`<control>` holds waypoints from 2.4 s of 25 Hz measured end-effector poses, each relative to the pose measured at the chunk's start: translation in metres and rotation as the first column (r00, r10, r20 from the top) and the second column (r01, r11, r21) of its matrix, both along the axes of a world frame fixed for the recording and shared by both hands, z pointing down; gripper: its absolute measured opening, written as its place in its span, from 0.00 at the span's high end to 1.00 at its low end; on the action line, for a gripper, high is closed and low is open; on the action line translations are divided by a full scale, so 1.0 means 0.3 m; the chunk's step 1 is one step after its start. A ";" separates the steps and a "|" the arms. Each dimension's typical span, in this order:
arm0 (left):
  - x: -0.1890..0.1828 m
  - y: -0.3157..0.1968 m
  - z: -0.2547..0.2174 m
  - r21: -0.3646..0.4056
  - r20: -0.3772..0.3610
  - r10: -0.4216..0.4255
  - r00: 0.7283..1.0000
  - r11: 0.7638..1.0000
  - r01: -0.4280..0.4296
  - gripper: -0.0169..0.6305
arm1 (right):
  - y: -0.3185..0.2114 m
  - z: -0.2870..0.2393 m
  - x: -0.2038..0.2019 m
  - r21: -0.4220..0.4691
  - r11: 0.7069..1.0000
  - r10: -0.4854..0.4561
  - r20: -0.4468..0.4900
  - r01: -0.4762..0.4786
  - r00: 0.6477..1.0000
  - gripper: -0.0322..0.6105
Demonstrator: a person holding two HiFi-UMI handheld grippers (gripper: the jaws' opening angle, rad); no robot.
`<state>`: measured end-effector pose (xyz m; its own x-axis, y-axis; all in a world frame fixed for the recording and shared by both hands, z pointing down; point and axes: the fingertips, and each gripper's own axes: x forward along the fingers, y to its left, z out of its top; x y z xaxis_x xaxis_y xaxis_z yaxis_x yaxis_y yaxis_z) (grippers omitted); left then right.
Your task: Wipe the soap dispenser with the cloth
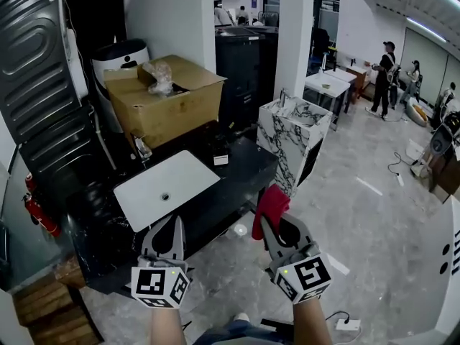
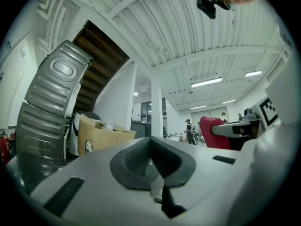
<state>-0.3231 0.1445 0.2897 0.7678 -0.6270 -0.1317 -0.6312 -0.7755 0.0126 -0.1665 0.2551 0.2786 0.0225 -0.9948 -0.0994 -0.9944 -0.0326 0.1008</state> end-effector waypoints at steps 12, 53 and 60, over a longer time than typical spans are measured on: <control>0.292 -0.182 0.073 0.006 0.003 0.012 1.000 1.000 -0.012 0.95 | -0.189 0.082 0.234 -0.041 0.999 -0.019 0.012 0.020 1.000 0.87; 1.098 -1.152 0.504 -0.156 0.247 0.064 0.967 0.987 -0.025 0.83 | -1.238 0.337 0.940 -0.206 0.964 -0.155 0.078 0.168 0.985 0.87; 1.103 -1.162 0.504 -0.175 0.241 0.041 0.970 0.984 0.002 0.83 | -1.321 0.338 0.962 -0.216 0.940 -0.255 0.068 0.263 0.965 0.87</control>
<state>0.0078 -0.2041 0.4409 0.7753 -0.6086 0.1689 -0.6169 -0.7870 -0.0038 0.1220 -0.1413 0.3801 -0.2395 -0.9635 0.1200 -0.9687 0.2454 0.0374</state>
